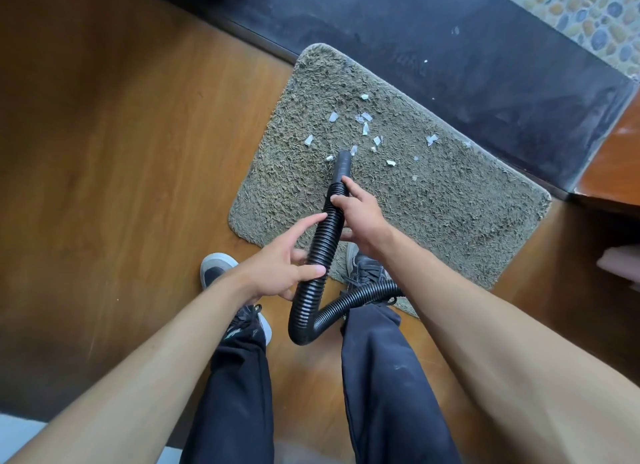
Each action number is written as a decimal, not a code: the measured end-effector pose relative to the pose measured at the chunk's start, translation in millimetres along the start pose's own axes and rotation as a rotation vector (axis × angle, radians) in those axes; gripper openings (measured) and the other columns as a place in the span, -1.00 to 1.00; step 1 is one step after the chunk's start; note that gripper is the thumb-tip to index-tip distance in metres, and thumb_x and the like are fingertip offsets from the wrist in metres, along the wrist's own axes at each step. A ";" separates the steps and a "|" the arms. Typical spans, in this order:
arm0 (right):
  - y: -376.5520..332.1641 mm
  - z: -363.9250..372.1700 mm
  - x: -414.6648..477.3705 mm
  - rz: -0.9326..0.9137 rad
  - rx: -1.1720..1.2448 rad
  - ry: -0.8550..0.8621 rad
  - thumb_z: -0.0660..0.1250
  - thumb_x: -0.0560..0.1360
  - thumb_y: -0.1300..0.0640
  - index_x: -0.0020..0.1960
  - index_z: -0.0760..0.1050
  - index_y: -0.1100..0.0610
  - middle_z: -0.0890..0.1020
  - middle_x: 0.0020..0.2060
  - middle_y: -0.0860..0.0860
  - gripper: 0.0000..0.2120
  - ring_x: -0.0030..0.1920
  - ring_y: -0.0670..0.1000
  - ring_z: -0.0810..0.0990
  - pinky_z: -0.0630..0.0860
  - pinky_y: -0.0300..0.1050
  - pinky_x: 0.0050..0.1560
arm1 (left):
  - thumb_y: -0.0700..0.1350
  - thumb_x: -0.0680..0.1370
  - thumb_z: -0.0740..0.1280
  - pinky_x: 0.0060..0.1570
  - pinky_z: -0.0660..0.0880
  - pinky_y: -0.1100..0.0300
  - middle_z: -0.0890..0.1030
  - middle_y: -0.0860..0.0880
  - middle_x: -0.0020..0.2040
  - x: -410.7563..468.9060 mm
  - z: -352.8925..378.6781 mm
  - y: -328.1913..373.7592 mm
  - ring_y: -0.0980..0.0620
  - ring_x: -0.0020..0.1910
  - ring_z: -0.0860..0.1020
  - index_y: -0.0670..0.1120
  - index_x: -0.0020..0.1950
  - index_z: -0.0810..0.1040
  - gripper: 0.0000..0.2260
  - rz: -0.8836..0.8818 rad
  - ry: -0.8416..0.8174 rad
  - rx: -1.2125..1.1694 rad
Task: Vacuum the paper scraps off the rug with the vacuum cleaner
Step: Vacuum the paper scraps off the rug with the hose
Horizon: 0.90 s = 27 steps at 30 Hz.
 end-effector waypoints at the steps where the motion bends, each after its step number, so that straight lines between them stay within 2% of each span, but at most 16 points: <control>1: 1.9 1.8 -0.2 0.006 0.000 0.005 0.21 0.59 0.24 0.54 0.21 -0.08 0.59 0.17 0.06 -0.43 -0.10 -0.02 0.61 0.58 -0.09 -0.28 | -0.27 0.58 0.35 -0.08 0.61 -0.17 0.68 -0.16 0.11 -0.8 -0.2 -1.9 0.01 -0.07 0.65 0.43 0.44 0.20 -0.30 -0.001 0.003 -0.001; 5: 5.5 13.9 -1.2 0.010 -0.019 -0.022 0.21 0.59 0.26 0.54 0.19 -0.06 0.57 0.15 0.05 -0.43 -0.09 -0.02 0.61 0.61 -0.06 -0.23 | -0.26 0.58 0.36 -0.04 0.61 -0.22 0.71 -0.03 0.04 -7.3 -3.9 -13.7 0.04 -0.07 0.67 0.43 0.44 0.19 -0.30 -0.004 0.032 -0.028; 8: 3.3 27.0 -1.7 -0.010 -0.092 -0.062 0.21 0.59 0.26 0.55 0.19 -0.04 0.56 0.17 0.05 -0.42 -0.05 0.01 0.62 0.64 -0.04 -0.25 | -0.25 0.59 0.36 0.01 0.61 -0.25 0.70 -0.08 0.08 -15.0 -8.9 -23.2 -0.04 0.02 0.66 0.47 0.41 0.21 -0.30 0.003 0.055 -0.076; 11: -0.8 39.7 0.1 -0.026 -0.134 -0.095 0.22 0.58 0.28 0.55 0.18 -0.04 0.55 0.17 0.06 -0.41 0.03 0.09 0.63 0.65 0.11 -0.07 | -0.25 0.60 0.35 0.03 0.57 -0.25 0.68 -0.15 0.10 -20.3 -14.6 -29.7 -0.03 -0.01 0.64 0.47 0.41 0.22 -0.32 0.017 0.084 -0.128; 13: -5.7 46.9 0.8 -0.041 -0.162 -0.113 0.22 0.58 0.28 0.55 0.18 -0.04 0.55 0.16 0.07 -0.41 0.02 0.08 0.62 0.63 0.05 -0.11 | -0.26 0.60 0.34 0.05 0.55 -0.28 0.67 -0.18 0.11 -22.2 -18.3 -31.6 -0.03 -0.02 0.63 0.46 0.41 0.22 -0.32 0.026 0.101 -0.155; 16: -13.7 53.9 2.9 -0.053 -0.195 -0.138 0.22 0.58 0.28 0.55 0.17 -0.03 0.55 0.18 0.08 -0.40 -0.03 0.04 0.62 0.61 -0.02 -0.23 | -0.25 0.61 0.33 0.09 0.55 -0.31 0.70 -0.10 0.09 -22.4 -22.8 -30.6 -0.03 0.00 0.65 0.45 0.42 0.21 -0.33 0.032 0.123 -0.162; 19: -17.7 53.6 6.3 -0.059 -0.211 -0.120 0.22 0.58 0.27 0.55 0.17 -0.04 0.56 0.20 0.08 -0.40 0.04 0.10 0.63 0.64 0.12 -0.08 | -0.25 0.61 0.33 0.10 0.53 -0.36 0.69 -0.09 0.13 -19.1 -24.8 -26.7 -0.10 0.07 0.65 0.45 0.42 0.22 -0.33 0.024 0.128 -0.166; 23: -18.2 42.7 5.3 -0.058 -0.174 -0.096 0.21 0.58 0.27 0.55 0.18 -0.03 0.56 0.19 0.07 -0.41 -0.06 0.01 0.62 0.62 -0.02 -0.21 | -0.24 0.60 0.34 0.08 0.54 -0.36 0.70 -0.08 0.11 -13.6 -19.9 -19.3 -0.19 0.15 0.64 0.47 0.41 0.20 -0.32 0.019 0.106 -0.112; 27: -13.3 24.7 2.4 -0.049 -0.122 -0.059 0.20 0.59 0.28 0.54 0.20 -0.03 0.58 0.03 -0.01 -0.44 -0.07 0.02 0.60 0.63 0.00 -0.16 | -0.23 0.59 0.36 0.05 0.58 -0.29 0.71 -0.02 0.07 -10.1 -10.6 -12.0 -0.06 0.07 0.67 0.46 0.43 0.18 -0.31 0.013 0.080 -0.059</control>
Point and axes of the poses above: each hand's wrist, its own x-axis towards the middle knuckle, its own z-axis out of the palm, y = z × x, the point moved 1 cm from there along x, towards the middle knuckle
